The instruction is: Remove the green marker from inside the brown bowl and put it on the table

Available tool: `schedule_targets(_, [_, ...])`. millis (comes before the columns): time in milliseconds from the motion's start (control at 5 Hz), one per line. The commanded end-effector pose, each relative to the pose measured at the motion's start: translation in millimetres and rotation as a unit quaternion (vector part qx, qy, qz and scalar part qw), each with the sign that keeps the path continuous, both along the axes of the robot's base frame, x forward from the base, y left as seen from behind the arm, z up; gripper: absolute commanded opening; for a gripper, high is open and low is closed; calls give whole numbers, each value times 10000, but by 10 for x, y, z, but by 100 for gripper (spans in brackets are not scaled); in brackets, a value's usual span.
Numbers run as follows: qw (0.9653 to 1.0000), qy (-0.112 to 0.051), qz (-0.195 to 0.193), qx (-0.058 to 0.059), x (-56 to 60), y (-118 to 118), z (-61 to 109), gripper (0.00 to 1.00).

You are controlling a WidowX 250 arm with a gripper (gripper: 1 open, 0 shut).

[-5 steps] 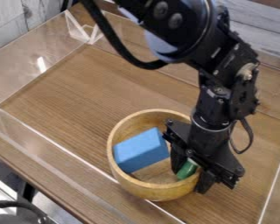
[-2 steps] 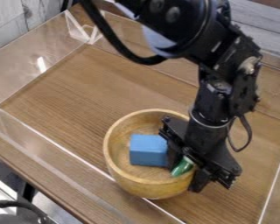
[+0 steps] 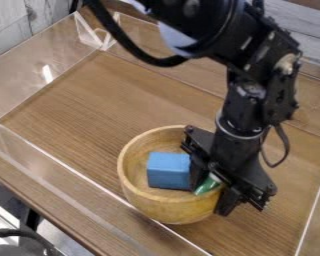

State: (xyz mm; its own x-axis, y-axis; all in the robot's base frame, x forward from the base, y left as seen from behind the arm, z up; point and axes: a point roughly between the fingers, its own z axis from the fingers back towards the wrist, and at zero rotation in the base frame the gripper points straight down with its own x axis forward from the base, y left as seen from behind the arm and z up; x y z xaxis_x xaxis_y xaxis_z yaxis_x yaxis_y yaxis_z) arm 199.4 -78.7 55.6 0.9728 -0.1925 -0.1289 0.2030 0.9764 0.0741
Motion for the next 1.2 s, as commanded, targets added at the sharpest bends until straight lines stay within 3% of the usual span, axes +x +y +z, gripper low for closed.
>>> schedule_targets(0, [9991, -387, -112, -130, 123, -42, 243, 0])
schedule_targets(1000, [9987, -353, -278, -244, 100, 17, 380, 0])
